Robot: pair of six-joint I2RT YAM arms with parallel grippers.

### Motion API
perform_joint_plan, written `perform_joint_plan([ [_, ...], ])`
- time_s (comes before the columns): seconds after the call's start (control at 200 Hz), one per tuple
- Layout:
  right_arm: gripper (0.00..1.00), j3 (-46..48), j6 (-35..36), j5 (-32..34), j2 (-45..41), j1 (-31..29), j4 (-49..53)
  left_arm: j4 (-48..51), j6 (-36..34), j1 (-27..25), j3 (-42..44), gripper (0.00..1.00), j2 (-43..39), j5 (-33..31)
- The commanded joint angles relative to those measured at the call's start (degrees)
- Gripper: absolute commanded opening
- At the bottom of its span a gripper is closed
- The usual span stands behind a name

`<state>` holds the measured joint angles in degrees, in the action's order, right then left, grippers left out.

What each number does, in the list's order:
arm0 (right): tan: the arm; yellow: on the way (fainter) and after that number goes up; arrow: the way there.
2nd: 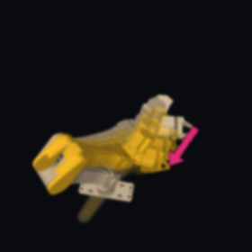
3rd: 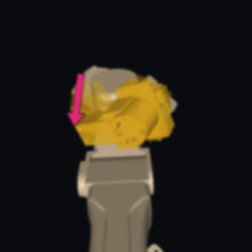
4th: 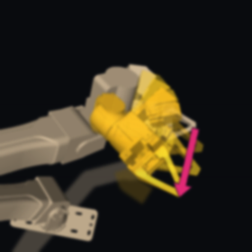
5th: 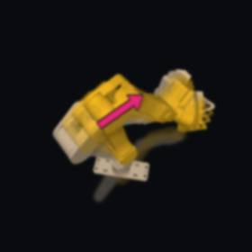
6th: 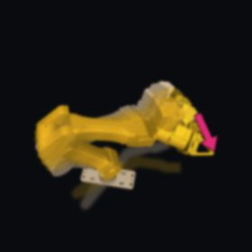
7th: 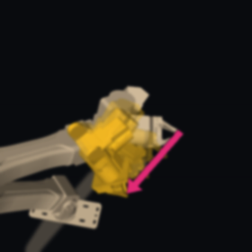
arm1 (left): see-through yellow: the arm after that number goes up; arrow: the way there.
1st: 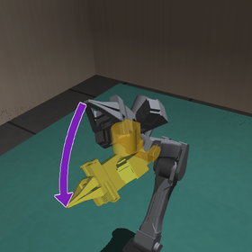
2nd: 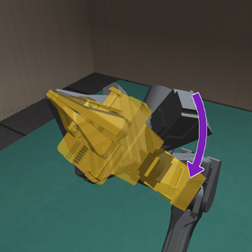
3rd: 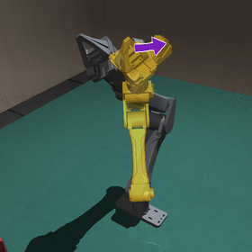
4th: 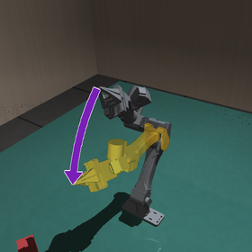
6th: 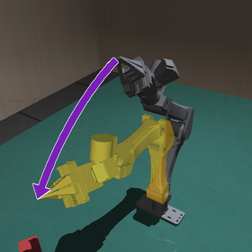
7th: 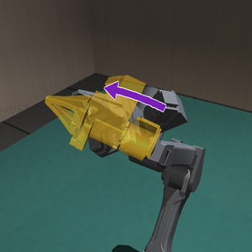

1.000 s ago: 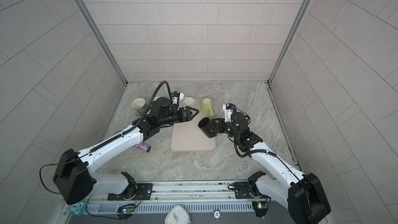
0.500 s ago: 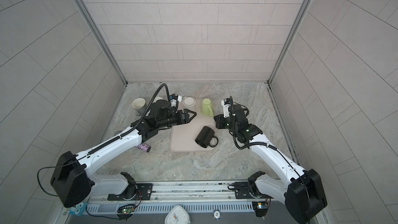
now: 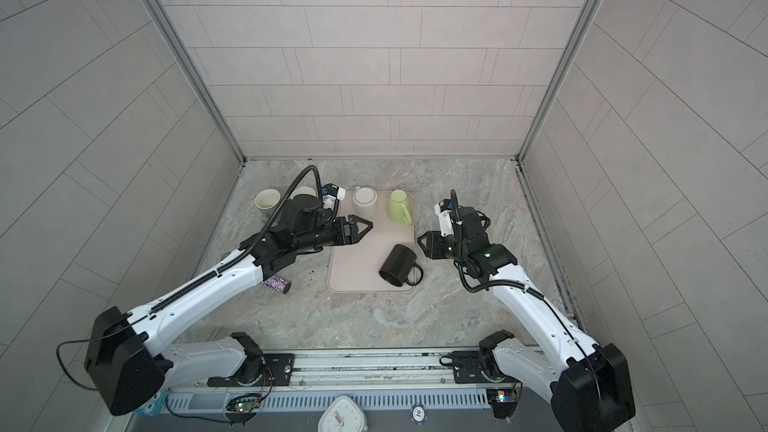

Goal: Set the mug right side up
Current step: 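Set the black mug upright on the tray with the right gripper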

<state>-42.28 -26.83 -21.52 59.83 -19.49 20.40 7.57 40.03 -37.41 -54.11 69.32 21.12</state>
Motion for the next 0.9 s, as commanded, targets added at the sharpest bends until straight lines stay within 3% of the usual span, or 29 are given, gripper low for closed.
perform_joint_plan([
  [0.0, 0.48, 2.5, -0.9, -3.5, 2.2, 0.1, -1.6, 0.4, 0.9, -0.7, 2.6, 0.71, -2.4, -0.2],
  [0.295, 0.46, 6.5, -0.4, -7.3, 5.3, 0.1, -5.2, 0.2, 1.2, -4.7, 9.4, 0.71, -5.4, -1.3],
  [0.49, 0.46, 9.8, 0.0, -6.2, 7.0, 0.1, -8.0, -1.1, 3.3, -5.3, 13.0, 0.71, -6.6, -1.6],
  [0.896, 0.43, 9.1, 1.5, -10.6, 12.9, 0.2, -11.6, -2.3, 4.3, -5.4, 13.8, 0.71, -7.1, -1.7],
])
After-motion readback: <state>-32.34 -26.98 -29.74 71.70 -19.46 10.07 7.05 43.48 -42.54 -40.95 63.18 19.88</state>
